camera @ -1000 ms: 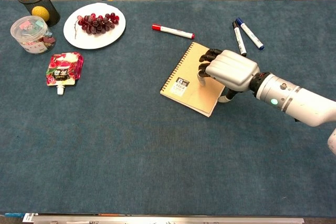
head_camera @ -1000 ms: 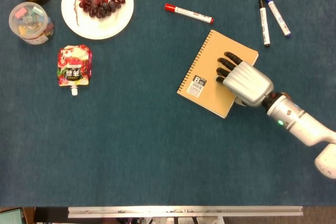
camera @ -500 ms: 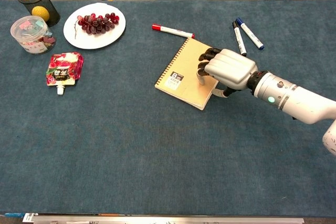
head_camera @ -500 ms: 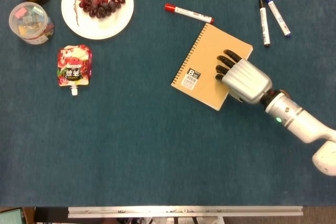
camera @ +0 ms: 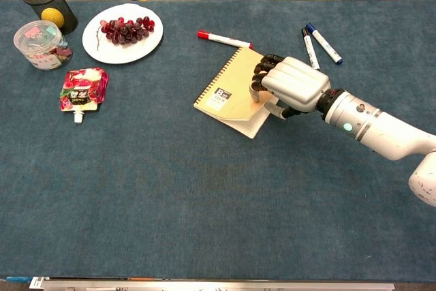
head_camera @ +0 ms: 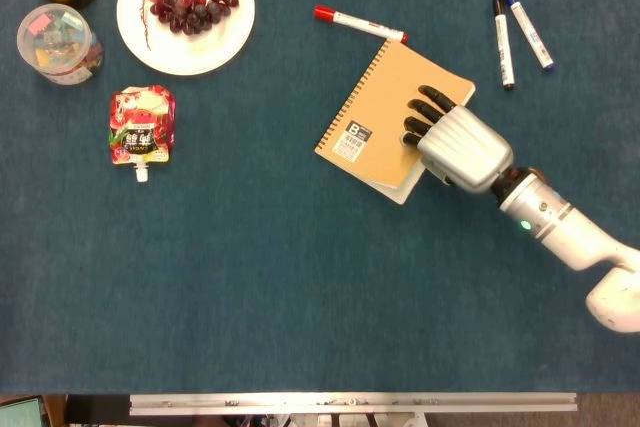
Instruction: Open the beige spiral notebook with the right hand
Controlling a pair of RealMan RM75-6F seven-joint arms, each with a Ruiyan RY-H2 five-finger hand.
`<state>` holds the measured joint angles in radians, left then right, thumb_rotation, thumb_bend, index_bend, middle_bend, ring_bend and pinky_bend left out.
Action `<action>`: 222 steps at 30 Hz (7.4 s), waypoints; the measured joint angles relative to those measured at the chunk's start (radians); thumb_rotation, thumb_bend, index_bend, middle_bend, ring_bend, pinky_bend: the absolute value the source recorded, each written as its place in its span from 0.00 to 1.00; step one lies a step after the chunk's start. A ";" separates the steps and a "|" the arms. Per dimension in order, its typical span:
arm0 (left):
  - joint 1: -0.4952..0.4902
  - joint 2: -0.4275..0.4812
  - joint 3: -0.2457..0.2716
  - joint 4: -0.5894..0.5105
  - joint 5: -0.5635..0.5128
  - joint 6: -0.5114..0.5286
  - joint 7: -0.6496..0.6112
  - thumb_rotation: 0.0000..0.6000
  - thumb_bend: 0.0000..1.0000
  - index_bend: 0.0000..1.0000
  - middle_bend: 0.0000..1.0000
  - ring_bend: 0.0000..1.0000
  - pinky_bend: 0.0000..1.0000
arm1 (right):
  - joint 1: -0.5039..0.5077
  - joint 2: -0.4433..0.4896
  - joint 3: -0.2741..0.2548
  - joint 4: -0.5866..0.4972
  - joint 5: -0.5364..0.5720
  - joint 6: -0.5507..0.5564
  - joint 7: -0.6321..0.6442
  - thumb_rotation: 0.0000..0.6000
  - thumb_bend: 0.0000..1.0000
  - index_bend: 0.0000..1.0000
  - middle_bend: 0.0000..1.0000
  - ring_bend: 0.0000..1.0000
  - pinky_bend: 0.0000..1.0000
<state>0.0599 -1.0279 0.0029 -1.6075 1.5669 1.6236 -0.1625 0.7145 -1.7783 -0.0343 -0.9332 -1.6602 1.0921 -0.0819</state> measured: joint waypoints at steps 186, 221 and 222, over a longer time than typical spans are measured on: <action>-0.005 0.016 0.013 -0.037 0.018 0.003 0.019 1.00 0.41 0.18 0.15 0.12 0.09 | -0.170 0.386 0.046 -0.290 -0.044 0.216 0.116 1.00 0.01 0.10 0.14 0.03 0.09; -0.001 0.017 0.018 -0.031 0.031 0.010 0.011 1.00 0.41 0.19 0.15 0.12 0.09 | -0.102 0.190 0.060 -0.215 0.019 0.058 -0.055 1.00 0.01 0.12 0.15 0.03 0.09; -0.002 0.016 0.019 -0.031 0.032 0.009 0.011 1.00 0.41 0.18 0.15 0.12 0.09 | -0.102 0.178 0.054 -0.201 0.017 0.055 -0.053 1.00 0.01 0.12 0.15 0.03 0.09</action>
<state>0.0579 -1.0114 0.0216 -1.6386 1.5991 1.6325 -0.1516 0.6124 -1.5999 0.0192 -1.1340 -1.6429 1.1474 -0.1348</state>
